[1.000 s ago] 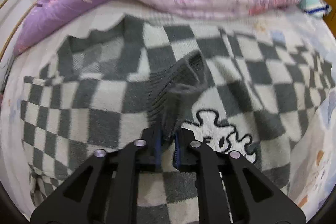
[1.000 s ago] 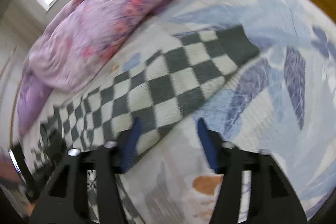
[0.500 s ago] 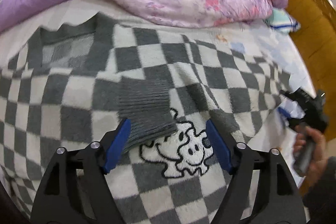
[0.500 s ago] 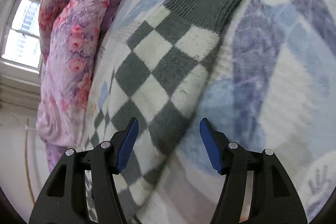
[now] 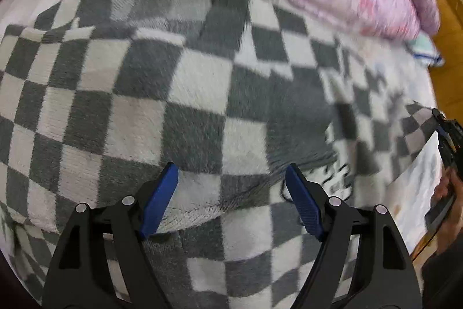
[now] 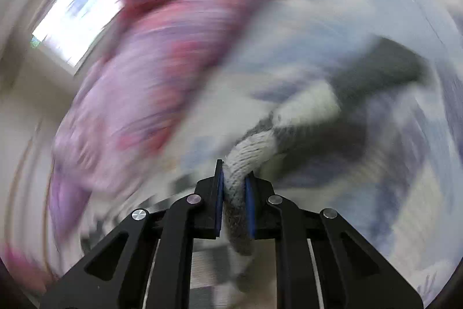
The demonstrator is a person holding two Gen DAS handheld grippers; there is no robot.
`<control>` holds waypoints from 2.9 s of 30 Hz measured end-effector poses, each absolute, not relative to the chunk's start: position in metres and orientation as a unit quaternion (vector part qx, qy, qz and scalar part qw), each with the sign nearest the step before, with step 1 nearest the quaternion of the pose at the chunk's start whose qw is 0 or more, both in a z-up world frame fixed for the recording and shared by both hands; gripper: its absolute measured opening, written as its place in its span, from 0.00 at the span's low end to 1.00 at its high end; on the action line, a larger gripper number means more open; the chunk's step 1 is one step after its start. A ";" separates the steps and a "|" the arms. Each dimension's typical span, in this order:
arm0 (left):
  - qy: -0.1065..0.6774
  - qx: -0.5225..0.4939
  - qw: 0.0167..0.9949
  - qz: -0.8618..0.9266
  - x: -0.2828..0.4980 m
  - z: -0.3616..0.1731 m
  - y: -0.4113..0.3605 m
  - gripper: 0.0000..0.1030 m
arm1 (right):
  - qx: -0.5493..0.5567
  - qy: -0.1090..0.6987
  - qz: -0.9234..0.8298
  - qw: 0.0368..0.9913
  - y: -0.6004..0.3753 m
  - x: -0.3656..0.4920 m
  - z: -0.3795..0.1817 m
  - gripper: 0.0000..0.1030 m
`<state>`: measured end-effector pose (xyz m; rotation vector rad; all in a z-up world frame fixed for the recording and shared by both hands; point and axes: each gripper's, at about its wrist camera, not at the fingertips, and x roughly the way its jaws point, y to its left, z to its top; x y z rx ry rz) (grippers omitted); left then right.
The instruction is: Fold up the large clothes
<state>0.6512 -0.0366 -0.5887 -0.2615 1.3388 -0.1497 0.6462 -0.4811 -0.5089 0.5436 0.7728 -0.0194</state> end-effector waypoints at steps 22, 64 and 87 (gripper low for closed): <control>0.597 -0.211 0.774 -0.020 0.649 -0.576 0.012 0.79 | 0.116 0.514 0.200 0.826 -0.252 0.606 -0.548 0.63; 0.526 -0.173 0.828 0.087 0.607 -0.531 0.192 0.13 | 0.147 0.540 0.116 0.820 -0.249 0.617 -0.557 0.36; 0.550 -0.214 0.804 0.075 0.640 -0.542 0.255 0.18 | 0.162 0.611 0.070 0.772 -0.254 0.720 -0.591 0.36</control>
